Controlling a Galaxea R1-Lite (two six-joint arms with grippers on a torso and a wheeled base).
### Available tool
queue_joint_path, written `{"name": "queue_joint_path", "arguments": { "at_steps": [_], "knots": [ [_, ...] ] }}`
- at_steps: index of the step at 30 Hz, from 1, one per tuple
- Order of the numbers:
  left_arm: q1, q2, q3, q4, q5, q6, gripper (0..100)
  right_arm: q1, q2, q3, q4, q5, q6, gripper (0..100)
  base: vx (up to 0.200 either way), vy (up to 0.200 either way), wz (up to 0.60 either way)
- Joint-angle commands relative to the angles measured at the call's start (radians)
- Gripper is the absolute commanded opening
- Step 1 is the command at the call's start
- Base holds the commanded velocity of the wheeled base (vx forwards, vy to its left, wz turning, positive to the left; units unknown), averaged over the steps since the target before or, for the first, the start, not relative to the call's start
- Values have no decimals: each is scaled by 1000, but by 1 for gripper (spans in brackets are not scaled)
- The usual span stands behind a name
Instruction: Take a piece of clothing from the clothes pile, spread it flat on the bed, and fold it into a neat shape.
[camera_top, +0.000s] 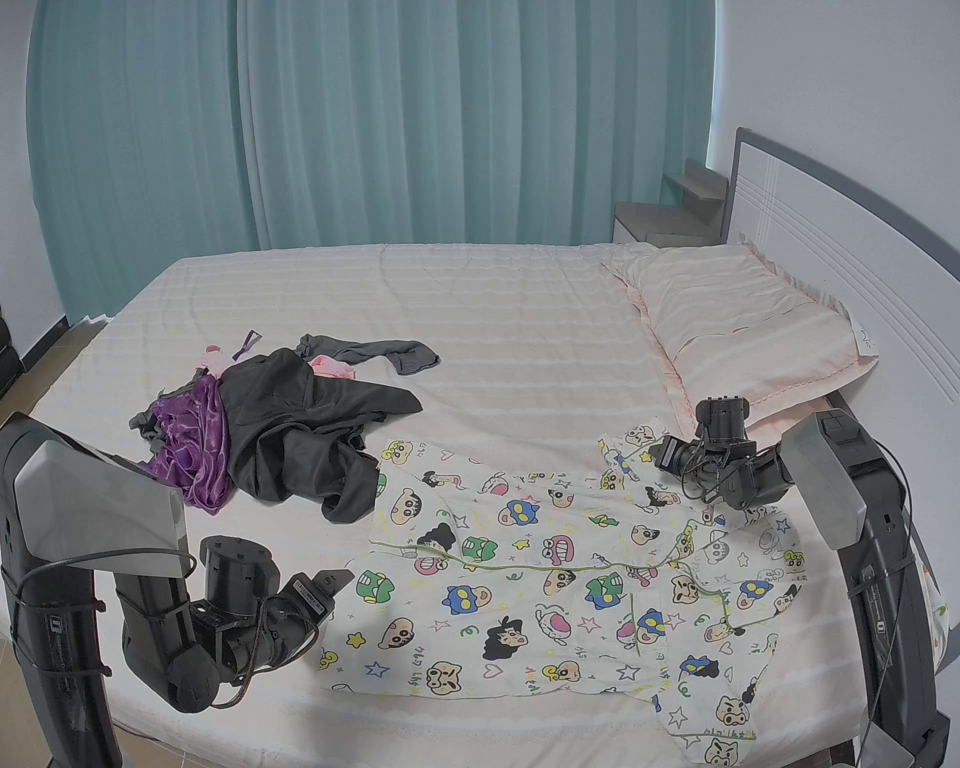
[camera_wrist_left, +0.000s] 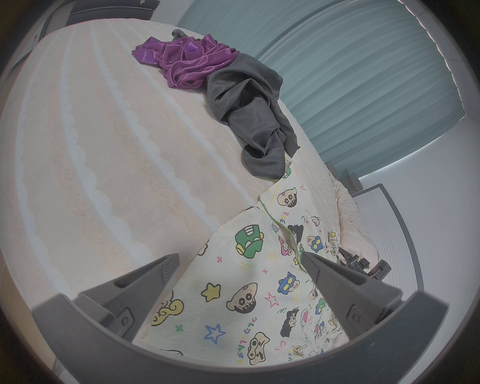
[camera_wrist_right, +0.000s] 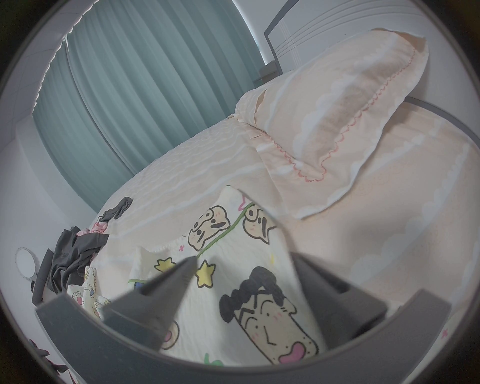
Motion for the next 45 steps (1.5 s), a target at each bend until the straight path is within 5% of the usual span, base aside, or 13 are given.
{"name": "queue_joint_path", "arguments": {
  "at_steps": [1, 45],
  "knots": [
    [0, 1, 0, 0, 0, 0, 100, -10, 7, -6, -3, 1, 4, 0, 0, 0, 0],
    [0, 3, 0, 0, 2, 1, 100, -138, 45, -157, -9, -91, 160, 0, 0, 0, 0]
  ]
}}
